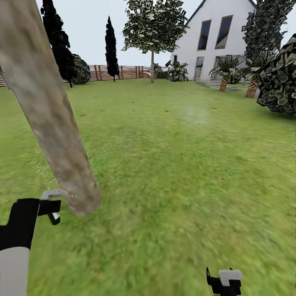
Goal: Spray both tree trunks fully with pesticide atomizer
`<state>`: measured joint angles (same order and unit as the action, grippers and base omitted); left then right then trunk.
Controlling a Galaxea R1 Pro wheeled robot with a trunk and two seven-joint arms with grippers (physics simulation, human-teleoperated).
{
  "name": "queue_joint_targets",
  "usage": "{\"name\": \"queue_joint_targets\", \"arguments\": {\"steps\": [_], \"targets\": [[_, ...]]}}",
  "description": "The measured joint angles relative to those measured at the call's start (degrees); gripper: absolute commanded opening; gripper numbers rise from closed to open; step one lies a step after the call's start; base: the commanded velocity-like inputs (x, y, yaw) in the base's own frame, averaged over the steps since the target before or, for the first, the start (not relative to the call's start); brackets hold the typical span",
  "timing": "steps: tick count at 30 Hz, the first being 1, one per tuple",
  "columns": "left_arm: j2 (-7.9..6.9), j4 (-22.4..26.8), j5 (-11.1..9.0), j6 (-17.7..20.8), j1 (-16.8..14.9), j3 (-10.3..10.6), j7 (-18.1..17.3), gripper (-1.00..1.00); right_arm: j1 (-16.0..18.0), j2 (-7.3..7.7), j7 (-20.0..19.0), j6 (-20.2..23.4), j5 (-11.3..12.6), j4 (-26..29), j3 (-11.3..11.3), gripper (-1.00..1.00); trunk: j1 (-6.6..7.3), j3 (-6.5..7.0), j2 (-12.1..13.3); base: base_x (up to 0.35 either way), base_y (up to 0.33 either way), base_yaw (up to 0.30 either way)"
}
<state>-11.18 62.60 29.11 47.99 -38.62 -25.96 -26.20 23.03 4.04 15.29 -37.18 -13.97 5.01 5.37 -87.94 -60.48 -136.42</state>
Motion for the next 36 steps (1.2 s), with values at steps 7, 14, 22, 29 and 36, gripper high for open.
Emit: {"name": "queue_joint_targets", "arguments": {"steps": [7,14,22,29,36], "targets": [[-0.84,7.4,0.2,6.4,-3.5,3.0,-0.3,-1.0,0.0,0.0,0.0,0.0,0.0,0.0,0.0,1.0,0.0,0.01,0.0,-0.066,0.0,0.0],[-3.58,7.9,-0.2,9.8,-5.4,4.0,-0.7,-1.0,0.0,0.0,0.0,0.0,0.0,0.0,0.0,1.0,0.0,0.0,0.0,0.0,0.0,0.0],[-3.42,8.0,0.6,9.8,-5.4,7.7,-6.4,-1.0,0.0,0.09,0.1,0.0,0.0,0.0,0.0,1.0,0.0,0.0,0.0,0.0,0.0,0.0],[-4.94,8.0,1.0,9.2,-4.7,4.8,-6.3,-1.0,0.0,0.01,0.0,0.0,0.0,0.1,0.0,1.0,0.0,0.0,0.0,0.0,0.0,0.058],[-4.75,7.9,1.0,9.1,-4.6,4.9,-6.2,-1.0,0.0,0.0,0.0,0.0,0.0,0.1,0.0,1.0,0.0,0.0,0.0,0.025,-0.113,0.143]]}}
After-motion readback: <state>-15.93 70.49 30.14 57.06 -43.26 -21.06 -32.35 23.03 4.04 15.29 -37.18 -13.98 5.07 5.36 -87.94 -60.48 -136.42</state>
